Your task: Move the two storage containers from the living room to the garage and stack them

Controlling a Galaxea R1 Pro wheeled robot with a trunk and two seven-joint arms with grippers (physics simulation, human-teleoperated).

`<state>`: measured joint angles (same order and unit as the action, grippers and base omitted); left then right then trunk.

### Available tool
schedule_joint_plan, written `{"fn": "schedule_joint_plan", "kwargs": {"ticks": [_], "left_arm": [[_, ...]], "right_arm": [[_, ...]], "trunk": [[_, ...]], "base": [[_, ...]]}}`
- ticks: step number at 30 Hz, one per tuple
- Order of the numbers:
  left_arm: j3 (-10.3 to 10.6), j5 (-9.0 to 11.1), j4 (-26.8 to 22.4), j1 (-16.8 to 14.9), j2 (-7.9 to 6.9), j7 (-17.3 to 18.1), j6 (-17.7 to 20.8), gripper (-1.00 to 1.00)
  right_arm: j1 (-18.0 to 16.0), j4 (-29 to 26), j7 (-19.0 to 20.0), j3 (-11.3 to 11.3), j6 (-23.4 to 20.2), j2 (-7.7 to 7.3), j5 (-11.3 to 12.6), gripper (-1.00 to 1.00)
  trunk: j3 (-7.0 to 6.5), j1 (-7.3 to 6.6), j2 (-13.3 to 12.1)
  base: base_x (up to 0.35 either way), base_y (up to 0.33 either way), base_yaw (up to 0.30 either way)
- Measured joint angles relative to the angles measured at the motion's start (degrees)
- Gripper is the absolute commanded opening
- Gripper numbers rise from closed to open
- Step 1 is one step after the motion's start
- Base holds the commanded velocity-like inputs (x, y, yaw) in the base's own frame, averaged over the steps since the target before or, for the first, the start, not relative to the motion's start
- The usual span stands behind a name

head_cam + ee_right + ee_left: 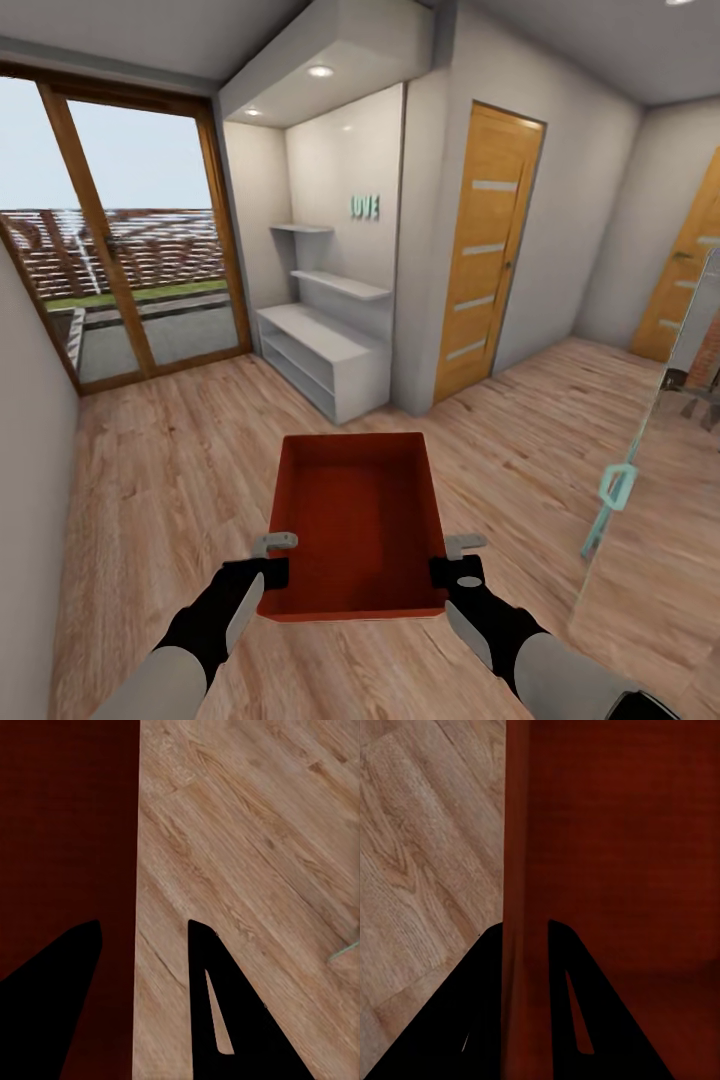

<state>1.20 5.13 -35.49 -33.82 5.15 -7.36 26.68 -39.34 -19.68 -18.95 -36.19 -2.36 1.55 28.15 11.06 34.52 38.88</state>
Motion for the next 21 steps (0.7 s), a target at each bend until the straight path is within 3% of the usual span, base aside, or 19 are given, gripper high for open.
{"fn": "schedule_joint_plan", "kwargs": {"ticks": [21], "left_arm": [[0.0,0.0,0.0,0.0,0.0,0.0,0.0,-1.0]], "right_arm": [[0.0,0.0,0.0,0.1,0.0,0.0,-0.1,-1.0]], "trunk": [[0.0,0.0,0.0]], "base": [[0.323,0.0,0.0]]}}
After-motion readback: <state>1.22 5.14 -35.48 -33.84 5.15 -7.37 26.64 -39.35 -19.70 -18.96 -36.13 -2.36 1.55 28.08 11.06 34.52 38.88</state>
